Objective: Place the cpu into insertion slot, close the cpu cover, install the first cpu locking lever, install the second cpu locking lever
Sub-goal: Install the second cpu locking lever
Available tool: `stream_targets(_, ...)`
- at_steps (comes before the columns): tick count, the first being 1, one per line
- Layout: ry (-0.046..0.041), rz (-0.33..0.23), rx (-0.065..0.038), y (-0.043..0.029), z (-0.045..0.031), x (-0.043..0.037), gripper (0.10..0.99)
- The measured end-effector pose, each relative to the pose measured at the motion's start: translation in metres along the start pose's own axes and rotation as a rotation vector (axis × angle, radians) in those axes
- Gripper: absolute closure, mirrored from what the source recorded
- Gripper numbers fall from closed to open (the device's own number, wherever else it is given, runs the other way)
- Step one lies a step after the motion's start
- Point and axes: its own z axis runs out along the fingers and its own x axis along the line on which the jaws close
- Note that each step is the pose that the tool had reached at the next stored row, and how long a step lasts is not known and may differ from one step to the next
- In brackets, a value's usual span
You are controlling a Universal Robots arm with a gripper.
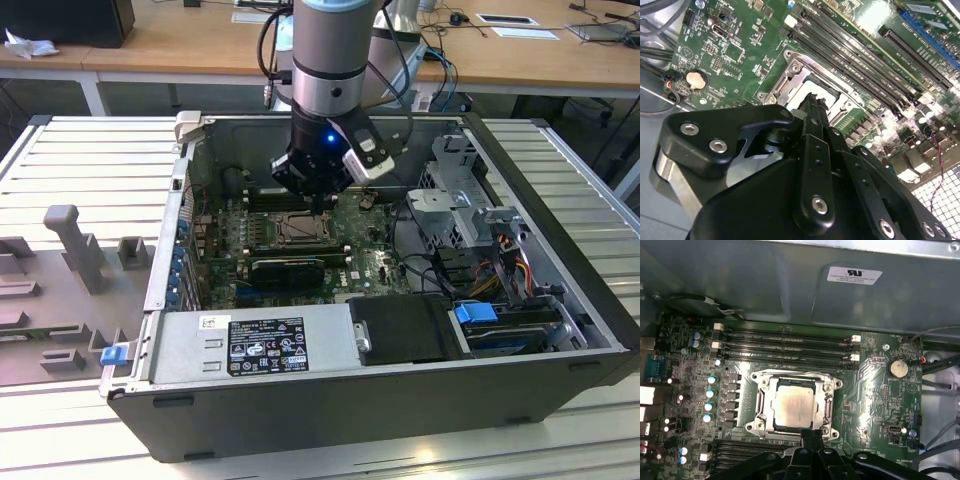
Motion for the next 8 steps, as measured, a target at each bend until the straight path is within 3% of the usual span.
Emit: stream_targets(8,0.0016,0.0,0.0,-0.0128,-0.0008,0.002,0.98)
